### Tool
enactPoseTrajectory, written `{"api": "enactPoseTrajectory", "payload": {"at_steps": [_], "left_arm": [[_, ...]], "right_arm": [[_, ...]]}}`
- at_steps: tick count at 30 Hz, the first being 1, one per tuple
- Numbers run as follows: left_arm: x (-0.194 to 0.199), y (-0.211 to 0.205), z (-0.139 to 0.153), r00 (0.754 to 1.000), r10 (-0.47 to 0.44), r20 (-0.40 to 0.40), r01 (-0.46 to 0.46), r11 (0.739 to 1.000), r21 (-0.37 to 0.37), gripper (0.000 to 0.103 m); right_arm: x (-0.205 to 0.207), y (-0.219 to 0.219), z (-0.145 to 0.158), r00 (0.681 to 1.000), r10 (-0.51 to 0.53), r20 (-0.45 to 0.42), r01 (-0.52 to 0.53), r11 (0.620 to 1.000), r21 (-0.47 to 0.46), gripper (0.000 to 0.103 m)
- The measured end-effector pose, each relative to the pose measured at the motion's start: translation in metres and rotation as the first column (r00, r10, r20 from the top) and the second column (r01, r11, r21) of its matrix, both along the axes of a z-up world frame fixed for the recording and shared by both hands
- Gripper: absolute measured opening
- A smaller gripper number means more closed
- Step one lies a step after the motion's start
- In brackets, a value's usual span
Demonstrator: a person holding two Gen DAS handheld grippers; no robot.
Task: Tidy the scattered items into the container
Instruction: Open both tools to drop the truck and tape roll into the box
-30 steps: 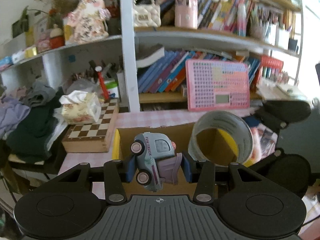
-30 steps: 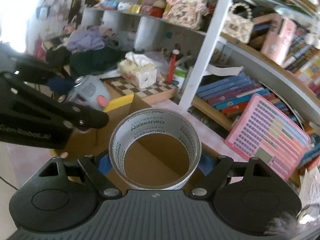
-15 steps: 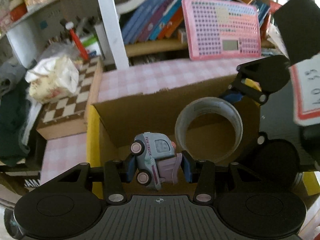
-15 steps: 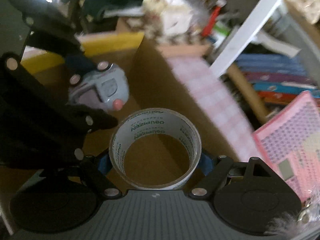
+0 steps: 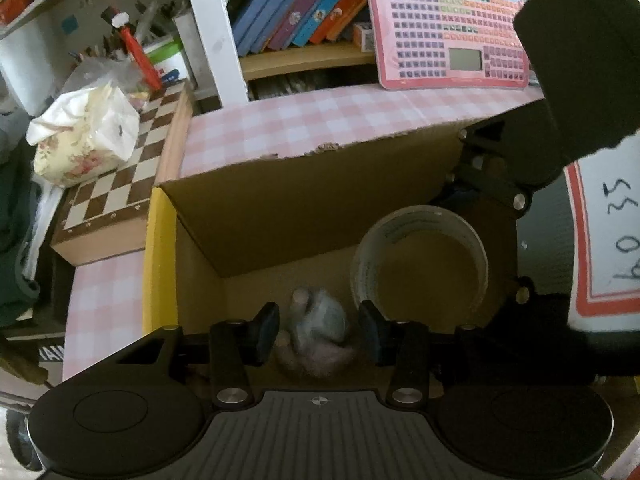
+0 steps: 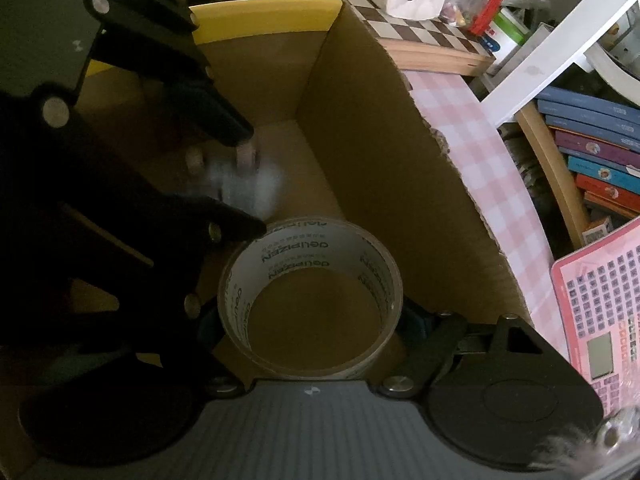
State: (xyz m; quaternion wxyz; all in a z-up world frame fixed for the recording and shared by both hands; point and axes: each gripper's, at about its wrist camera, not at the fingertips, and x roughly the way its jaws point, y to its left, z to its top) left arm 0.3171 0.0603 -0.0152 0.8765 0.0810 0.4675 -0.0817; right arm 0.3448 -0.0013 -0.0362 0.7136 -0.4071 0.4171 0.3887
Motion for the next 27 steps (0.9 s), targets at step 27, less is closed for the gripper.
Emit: {"api": "enactPoseTrajectory", "payload": {"at_steps": [27], "left_arm": [[-0.084, -0.004, 0.065, 0.976, 0.038, 0.216, -0.033, 0.999, -0.027, 0.079]], "right_arm": [[-0.073, -0.041, 0.079, 0.984, -0.084, 0.157, 0.054, 0.981, 0.187, 0.097]]}}
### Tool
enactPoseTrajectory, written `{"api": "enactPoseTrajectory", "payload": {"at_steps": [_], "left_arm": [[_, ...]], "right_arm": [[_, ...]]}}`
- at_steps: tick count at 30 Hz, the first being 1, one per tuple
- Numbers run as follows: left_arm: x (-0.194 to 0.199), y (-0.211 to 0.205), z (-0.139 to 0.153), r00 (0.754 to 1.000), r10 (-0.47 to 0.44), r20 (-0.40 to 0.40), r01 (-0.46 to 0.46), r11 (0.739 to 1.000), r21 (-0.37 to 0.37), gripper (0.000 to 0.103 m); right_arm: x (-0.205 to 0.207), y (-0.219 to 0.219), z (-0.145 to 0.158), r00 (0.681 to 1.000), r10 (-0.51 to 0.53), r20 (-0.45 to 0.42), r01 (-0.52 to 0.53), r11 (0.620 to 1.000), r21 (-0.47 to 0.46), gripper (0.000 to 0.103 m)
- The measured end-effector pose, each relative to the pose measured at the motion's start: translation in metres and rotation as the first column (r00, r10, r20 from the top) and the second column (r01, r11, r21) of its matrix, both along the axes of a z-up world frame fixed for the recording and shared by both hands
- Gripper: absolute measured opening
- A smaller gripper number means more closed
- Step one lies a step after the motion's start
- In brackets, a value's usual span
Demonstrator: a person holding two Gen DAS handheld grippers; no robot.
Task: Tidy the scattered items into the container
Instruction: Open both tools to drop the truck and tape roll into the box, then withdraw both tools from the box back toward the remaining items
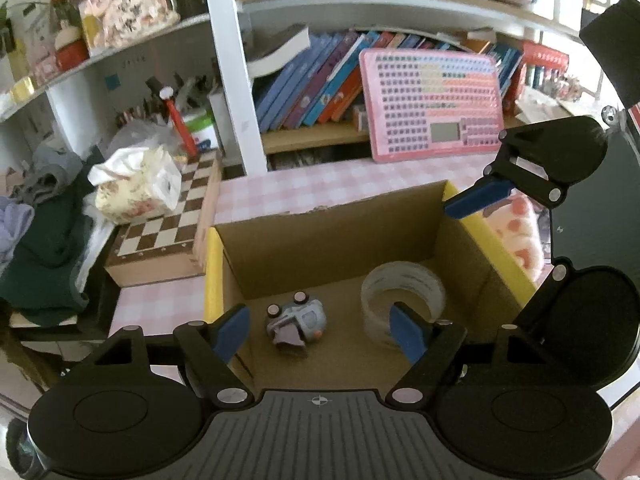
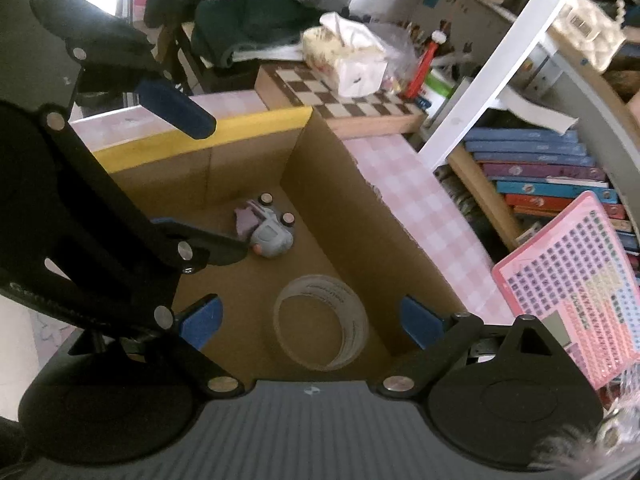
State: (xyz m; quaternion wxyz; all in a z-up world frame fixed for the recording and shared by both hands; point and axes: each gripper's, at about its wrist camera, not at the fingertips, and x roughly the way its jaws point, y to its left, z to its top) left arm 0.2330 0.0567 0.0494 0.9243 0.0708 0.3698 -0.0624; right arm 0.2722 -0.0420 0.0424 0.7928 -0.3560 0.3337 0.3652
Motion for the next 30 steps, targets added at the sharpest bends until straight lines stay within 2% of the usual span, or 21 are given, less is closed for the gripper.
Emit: {"api": "enactPoseTrajectory", "payload": {"at_steps": [11, 15, 20, 26, 30], "left_arm": [[-0.062, -0.009, 0.018, 0.998, -0.024, 0.061, 0.025, 1.000, -0.019, 0.089], [-0.085, -0.011, 0.016, 0.998, -0.030, 0.062, 0.031, 0.999, -0.018, 0.094], [-0.111, -0.014, 0.013, 0.997, -0.042, 0.060, 0.042, 0.999, -0.003, 0.096], [-0.139, -0.013, 0.011, 0.997, -0.036, 0.063, 0.037, 0.999, -0.017, 0.099], [-0.154, -0.009, 0.008, 0.998, -0.008, 0.064, 0.010, 0.999, -0.038, 0.099]], "right_arm": [[-0.065, -0.027, 0.024, 0.998, -0.053, 0.030, 0.051, 0.995, 0.088, 0.097], [-0.091, -0.039, 0.025, 0.995, -0.095, 0.035, 0.091, 0.989, 0.114, 0.097], [-0.120, -0.054, 0.022, 0.990, -0.140, 0.034, 0.134, 0.981, 0.137, 0.097], [-0.144, -0.071, 0.020, 0.970, -0.241, 0.012, 0.234, 0.952, 0.198, 0.097], [-0.159, -0.080, 0.016, 0.941, -0.339, -0.006, 0.330, 0.910, 0.253, 0.097]]}}
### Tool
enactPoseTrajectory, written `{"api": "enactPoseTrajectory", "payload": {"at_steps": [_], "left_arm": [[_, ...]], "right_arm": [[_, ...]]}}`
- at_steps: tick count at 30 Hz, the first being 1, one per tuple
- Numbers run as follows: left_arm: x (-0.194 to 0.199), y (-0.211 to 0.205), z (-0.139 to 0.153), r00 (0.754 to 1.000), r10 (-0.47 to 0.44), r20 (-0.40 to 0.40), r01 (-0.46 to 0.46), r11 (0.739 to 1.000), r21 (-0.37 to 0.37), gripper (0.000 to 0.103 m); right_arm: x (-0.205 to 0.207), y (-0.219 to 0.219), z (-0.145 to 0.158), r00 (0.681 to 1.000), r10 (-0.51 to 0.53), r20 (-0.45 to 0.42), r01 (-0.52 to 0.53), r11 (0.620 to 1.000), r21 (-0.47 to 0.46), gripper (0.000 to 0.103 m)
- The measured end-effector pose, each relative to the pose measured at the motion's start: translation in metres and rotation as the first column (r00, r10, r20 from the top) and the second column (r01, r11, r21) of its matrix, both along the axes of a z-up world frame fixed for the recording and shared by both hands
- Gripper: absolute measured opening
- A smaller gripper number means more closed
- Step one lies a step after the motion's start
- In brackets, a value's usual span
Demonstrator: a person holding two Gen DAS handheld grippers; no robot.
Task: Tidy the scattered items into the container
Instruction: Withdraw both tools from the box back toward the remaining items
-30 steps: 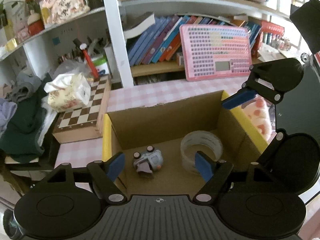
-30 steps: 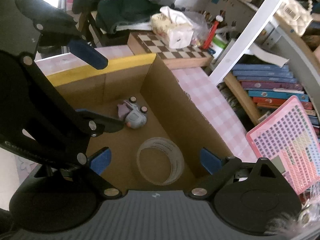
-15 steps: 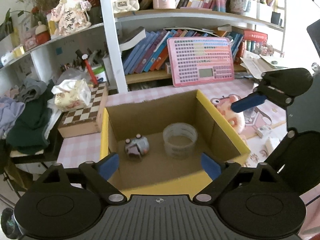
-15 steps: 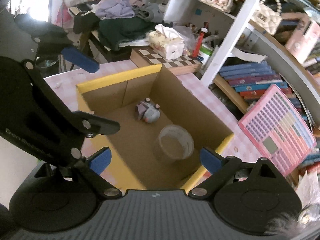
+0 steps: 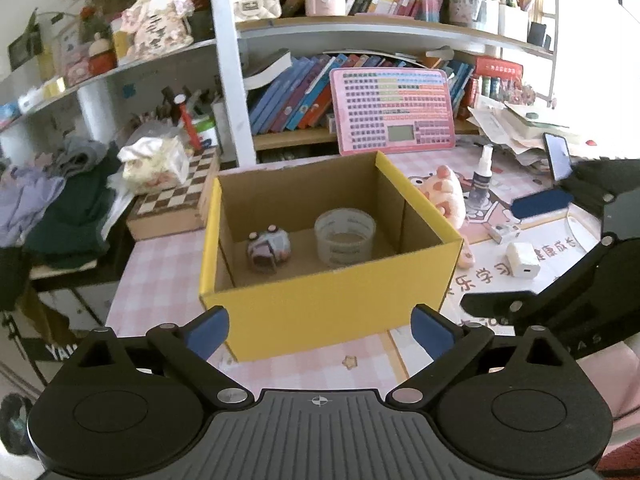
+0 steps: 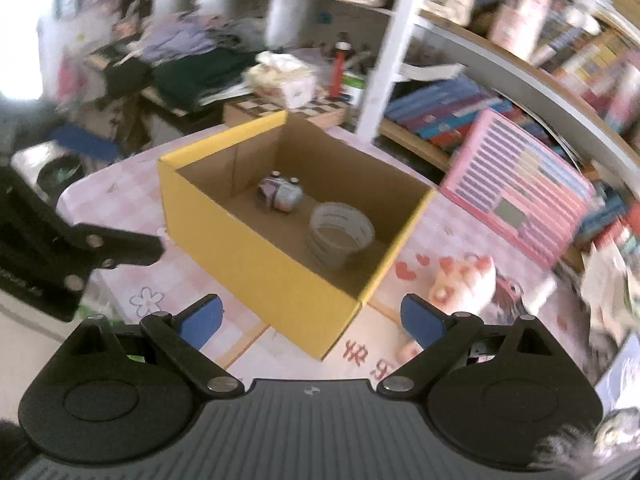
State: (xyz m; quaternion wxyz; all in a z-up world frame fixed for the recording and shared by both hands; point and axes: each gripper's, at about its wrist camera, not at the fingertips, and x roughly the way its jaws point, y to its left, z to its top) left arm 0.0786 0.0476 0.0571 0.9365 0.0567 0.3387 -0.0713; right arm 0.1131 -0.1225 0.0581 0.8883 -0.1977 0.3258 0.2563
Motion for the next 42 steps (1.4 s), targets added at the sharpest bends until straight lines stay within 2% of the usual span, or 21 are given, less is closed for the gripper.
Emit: {"api": "enactPoseTrajectory", "payload": {"at_steps": [5, 11, 17, 24, 42], "left_arm": [[-0.020, 0.007, -0.011, 0.998, 0.069, -0.016, -0.069, 0.996, -0.059, 0.100], [-0.038, 0.010, -0.032, 0.991, 0.116, -0.071, -0.120, 0.990, -0.067, 0.100], [-0.055, 0.007, -0.036, 0.989, 0.136, -0.059, -0.139, 0.988, -0.064, 0.100], [-0.064, 0.007, -0.051, 0.982, 0.143, -0.126, -0.155, 0.984, -0.086, 0.100], [-0.069, -0.017, -0.065, 0.981, 0.065, -0.182, -0.079, 0.994, -0.075, 0.100]], "right_arm": [[-0.020, -0.009, -0.010, 0.994, -0.100, -0.050, 0.104, 0.991, 0.081, 0.097], [-0.048, -0.010, -0.025, 0.986, -0.162, -0.031, 0.164, 0.984, 0.069, 0.097], [-0.070, -0.008, -0.036, 0.981, -0.193, -0.033, 0.195, 0.977, 0.087, 0.097], [-0.082, -0.008, -0.054, 0.965, -0.226, -0.131, 0.237, 0.968, 0.081, 0.097], [-0.099, -0.030, -0.061, 0.935, -0.318, -0.157, 0.328, 0.944, 0.043, 0.097]]}}
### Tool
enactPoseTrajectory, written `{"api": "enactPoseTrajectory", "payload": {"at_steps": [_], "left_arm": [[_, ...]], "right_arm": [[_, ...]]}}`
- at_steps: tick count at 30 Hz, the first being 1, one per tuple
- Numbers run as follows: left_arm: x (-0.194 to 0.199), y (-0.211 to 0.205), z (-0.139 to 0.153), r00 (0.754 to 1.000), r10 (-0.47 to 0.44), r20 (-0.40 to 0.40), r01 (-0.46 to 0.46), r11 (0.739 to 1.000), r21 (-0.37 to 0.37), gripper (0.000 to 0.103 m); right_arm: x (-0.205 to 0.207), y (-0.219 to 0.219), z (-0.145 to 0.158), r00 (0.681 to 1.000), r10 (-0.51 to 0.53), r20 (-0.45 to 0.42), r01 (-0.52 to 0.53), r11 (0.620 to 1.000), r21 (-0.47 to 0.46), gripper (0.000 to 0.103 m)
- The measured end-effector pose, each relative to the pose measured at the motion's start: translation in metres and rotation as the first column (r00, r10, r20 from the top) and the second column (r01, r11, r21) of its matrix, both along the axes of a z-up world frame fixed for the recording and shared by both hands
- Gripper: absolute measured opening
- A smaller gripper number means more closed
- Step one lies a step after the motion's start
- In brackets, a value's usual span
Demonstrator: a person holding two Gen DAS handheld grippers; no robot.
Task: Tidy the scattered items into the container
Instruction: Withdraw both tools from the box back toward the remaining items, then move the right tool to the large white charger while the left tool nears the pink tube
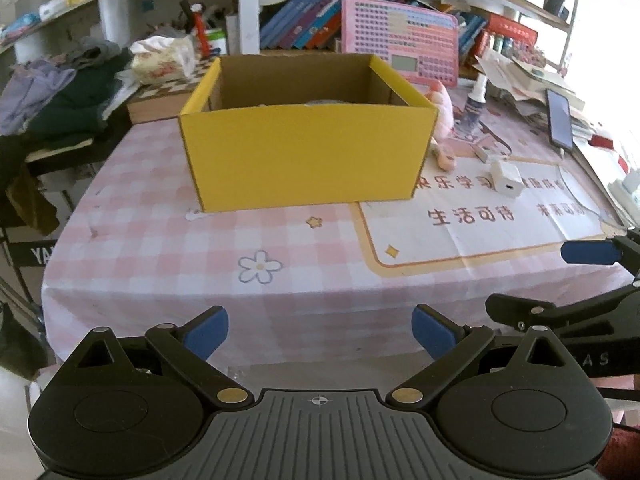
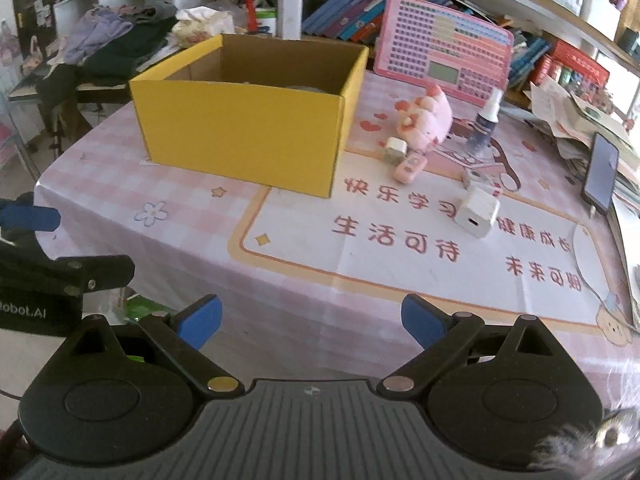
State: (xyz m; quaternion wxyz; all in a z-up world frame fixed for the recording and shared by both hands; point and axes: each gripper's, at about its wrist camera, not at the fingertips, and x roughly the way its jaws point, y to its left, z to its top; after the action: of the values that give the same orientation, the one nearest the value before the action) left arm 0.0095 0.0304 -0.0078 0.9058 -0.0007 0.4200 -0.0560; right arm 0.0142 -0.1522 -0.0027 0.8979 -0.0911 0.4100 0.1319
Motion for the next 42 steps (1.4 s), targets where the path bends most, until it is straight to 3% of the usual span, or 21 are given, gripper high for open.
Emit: {"api": "enactPoseTrajectory", "payload": {"at_steps": [21, 32, 42], "left_arm": [[0.029, -0.039, -0.009, 0.994, -0.104, -0.024, 0.103, 0.994, -0.048, 0.100], [0.065, -0.083, -0.011, 0.982, -0.187, -0.027, 0.186, 0.981, -0.053, 0.100], [0.096, -0.123, -0.011, 0.970, -0.242, 0.023, 0.243, 0.967, -0.076, 0.098]], "right_arm": [[0.009, -0.041, -0.007, 0.992, -0.126, -0.018, 0.126, 0.992, -0.019, 0.097], [0.042, -0.080, -0.011, 0.984, -0.176, -0.028, 0.175, 0.984, -0.025, 0.097], [0.086, -0.115, -0.011, 0.986, -0.167, -0.018, 0.167, 0.986, -0.001, 0.091]]}}
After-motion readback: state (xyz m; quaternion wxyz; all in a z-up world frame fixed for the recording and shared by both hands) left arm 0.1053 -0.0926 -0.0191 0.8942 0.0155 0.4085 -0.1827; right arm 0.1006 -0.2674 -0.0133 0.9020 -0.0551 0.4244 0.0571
